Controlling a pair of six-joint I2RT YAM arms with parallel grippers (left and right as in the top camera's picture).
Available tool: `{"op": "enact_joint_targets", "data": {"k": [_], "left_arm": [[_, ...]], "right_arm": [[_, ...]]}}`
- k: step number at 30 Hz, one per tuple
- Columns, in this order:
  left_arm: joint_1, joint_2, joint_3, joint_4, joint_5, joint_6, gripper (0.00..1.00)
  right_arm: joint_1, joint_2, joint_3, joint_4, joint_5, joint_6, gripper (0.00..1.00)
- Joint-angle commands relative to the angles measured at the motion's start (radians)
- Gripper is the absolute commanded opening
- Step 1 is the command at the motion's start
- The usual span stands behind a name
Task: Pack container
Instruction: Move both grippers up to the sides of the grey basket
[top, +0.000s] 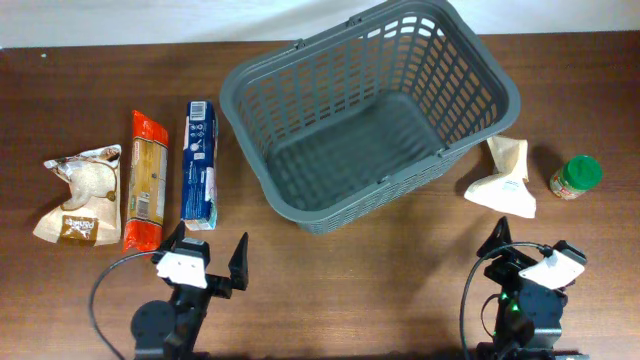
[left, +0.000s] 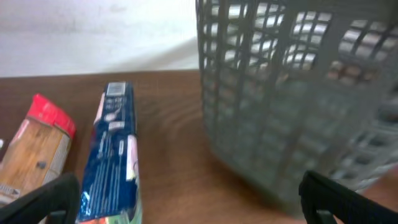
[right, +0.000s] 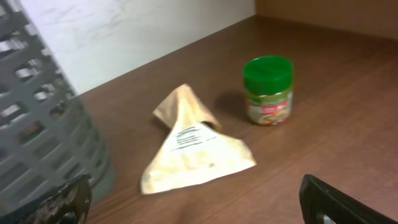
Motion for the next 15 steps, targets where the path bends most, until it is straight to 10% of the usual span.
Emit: {"op": "enact_joint_targets", "data": {"k": [1,7,15], "left_arm": [[-0.003,0.092,0.205,-0.072,-0.055,-0.044,0.99],[-0.003,0.575,0.575,-0.172,0.011,0.026,0.99],[-0.003,1.24,1.603,-0.79,0.062,0.144,0.99]], "right_arm": [[-0.002,-0.008,0.07,-0.009,-0.192,-0.06,0.99],[-0.003,0.137,0.432,-0.17,-0.27,-0.28,0.99],[-0.003,0.769,1.234,-0.785,-0.299,-0.279,0.99]]}}
